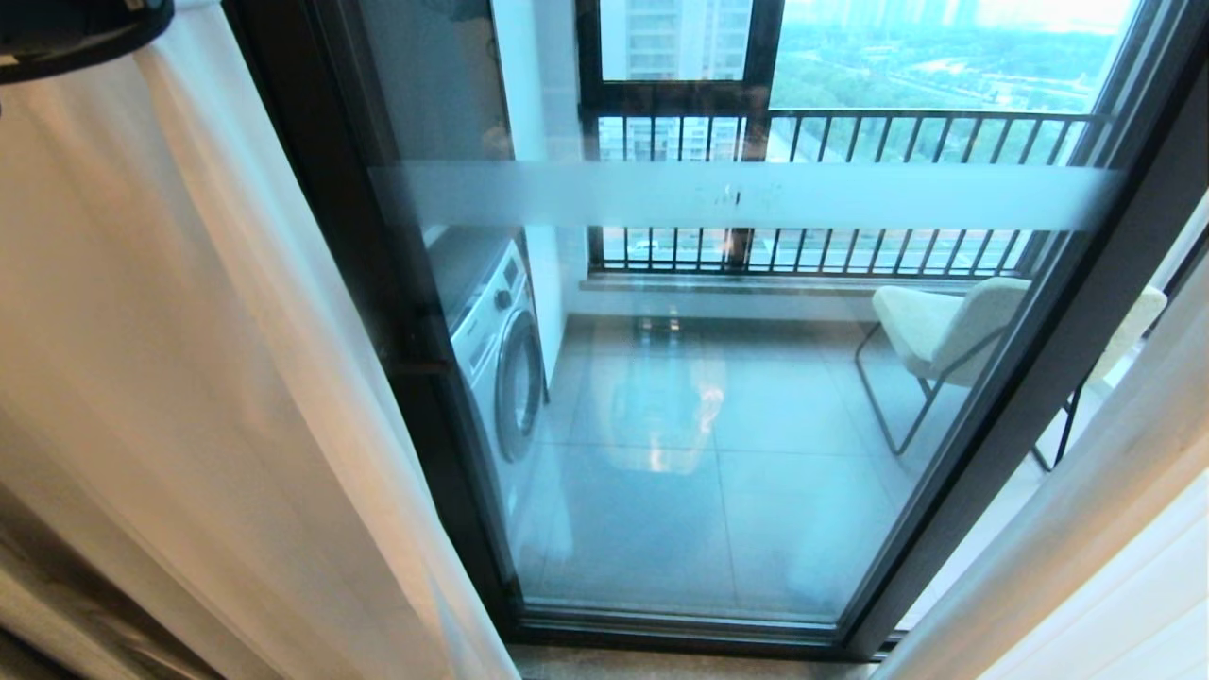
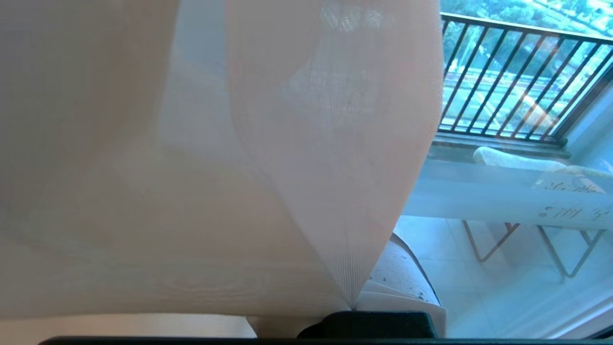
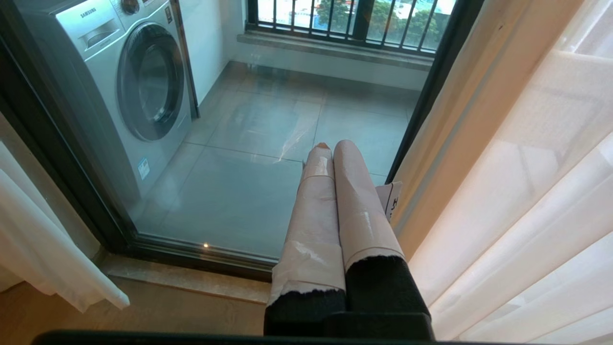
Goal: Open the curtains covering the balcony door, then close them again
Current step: Close the inner curtains on both sides
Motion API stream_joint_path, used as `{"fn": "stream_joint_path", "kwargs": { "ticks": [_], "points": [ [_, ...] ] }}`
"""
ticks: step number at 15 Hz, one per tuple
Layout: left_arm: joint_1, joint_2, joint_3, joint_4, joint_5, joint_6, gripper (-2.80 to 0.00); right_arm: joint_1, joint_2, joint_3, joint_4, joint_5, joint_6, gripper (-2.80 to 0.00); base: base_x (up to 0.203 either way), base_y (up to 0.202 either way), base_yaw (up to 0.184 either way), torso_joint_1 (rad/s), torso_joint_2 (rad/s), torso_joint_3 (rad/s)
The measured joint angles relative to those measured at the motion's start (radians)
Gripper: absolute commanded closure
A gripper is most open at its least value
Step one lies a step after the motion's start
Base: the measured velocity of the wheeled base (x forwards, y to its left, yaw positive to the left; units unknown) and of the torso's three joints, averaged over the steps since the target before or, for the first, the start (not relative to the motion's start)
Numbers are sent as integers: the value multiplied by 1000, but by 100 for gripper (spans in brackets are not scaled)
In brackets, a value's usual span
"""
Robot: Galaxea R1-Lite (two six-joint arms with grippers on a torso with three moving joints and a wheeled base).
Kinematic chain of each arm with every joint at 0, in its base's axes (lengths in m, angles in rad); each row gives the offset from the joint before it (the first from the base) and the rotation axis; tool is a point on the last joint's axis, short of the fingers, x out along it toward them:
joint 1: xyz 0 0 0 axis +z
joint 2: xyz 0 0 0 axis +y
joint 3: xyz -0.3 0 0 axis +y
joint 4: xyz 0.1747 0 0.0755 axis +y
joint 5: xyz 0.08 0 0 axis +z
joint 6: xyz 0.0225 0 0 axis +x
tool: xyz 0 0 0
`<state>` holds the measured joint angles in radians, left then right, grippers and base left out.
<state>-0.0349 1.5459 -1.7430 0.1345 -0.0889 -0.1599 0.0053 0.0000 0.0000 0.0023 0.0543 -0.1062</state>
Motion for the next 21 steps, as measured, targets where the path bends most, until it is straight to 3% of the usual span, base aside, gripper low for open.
{"fn": "stream_joint_path", "kwargs": {
  "ticks": [9, 21],
  "points": [
    [-2, -5, -7, -8, 0, 0, 0, 0, 0, 0, 0, 0, 0, 0, 0, -7, -1, -1, 0, 0],
    [-7, 7, -13, -28, 1, 3, 0, 0, 0, 0, 0, 0, 0, 0, 0, -176, 1, 2, 2, 2]
  ]
}}
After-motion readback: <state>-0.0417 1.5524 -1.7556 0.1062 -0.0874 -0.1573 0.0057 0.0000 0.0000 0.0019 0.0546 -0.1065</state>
